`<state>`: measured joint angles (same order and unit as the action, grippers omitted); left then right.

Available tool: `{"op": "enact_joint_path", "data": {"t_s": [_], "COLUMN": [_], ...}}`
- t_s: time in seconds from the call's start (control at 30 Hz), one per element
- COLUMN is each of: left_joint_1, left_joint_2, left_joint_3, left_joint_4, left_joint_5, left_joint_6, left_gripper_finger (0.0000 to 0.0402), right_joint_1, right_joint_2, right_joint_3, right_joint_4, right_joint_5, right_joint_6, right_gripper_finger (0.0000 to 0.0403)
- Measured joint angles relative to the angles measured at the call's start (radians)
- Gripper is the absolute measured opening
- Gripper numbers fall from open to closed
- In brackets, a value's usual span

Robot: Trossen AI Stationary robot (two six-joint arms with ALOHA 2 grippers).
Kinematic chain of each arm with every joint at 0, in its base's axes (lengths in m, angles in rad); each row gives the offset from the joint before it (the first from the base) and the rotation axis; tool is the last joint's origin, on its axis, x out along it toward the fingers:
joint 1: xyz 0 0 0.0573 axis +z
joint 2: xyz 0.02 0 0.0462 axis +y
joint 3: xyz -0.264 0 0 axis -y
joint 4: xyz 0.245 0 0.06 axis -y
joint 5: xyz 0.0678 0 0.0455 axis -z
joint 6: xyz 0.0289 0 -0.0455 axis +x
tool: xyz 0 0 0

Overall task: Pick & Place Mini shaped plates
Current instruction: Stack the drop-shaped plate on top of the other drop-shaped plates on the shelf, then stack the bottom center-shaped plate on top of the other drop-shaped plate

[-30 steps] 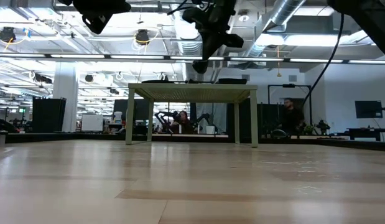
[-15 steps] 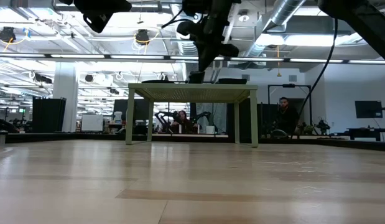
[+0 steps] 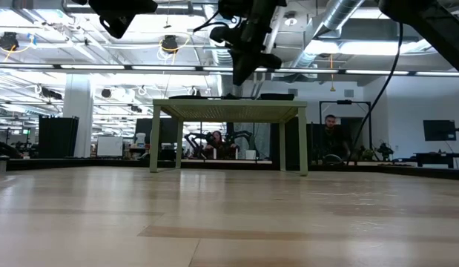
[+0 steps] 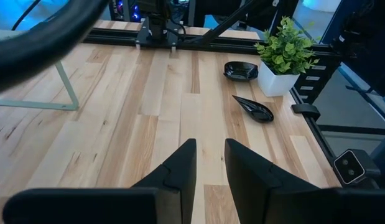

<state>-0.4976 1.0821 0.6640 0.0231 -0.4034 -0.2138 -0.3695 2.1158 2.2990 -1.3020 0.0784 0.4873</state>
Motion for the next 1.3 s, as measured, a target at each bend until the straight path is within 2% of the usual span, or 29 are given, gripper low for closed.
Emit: {"op": "enact_joint_path", "data": {"t_s": [0.13,0.4,0.73,0.93,1.0,1.07,1.13,1.3], "left_joint_1": [0.0,0.0,0.0,0.0,0.0,0.0,0.0,-0.001], "left_joint_2": [0.0,0.0,0.0,0.0,0.0,0.0,0.0,0.0], "left_joint_3": [0.0,0.0,0.0,-0.018,-0.032,-0.042,-0.045,-0.045], "left_joint_4": [0.0,0.0,0.001,0.012,0.016,0.03,0.035,0.046], "left_joint_5": [0.0,0.0,0.0,0.0,0.0,0.0,-0.001,-0.003], "left_joint_6": [0.0,0.0,0.0,-0.005,-0.008,-0.012,-0.014,-0.081], "left_gripper_finger": [0.0085,0.0085,0.0085,0.0085,0.0085,0.0085,0.0085,0.0085], "right_joint_1": [0.0,0.044,0.275,0.428,0.468,0.504,0.545,0.634], "right_joint_2": [0.0,-0.006,-0.066,-0.107,-0.115,-0.116,-0.118,-0.112], "right_joint_3": [0.0,0.0,0.052,0.044,0.036,0.022,-0.019,-0.182], "right_joint_4": [0.002,-0.012,-0.103,-0.272,-0.263,-0.264,-0.262,-0.251], "right_joint_5": [0.0,-0.042,-0.049,-0.05,-0.102,-0.223,-0.3,-0.315], "right_joint_6": [-0.007,-0.193,-0.278,-0.288,-0.288,-0.294,-0.321,-0.306], "right_gripper_finger": [0.0055,0.0061,0.0061,0.0061,0.0061,0.0061,0.0061,0.0061]}}
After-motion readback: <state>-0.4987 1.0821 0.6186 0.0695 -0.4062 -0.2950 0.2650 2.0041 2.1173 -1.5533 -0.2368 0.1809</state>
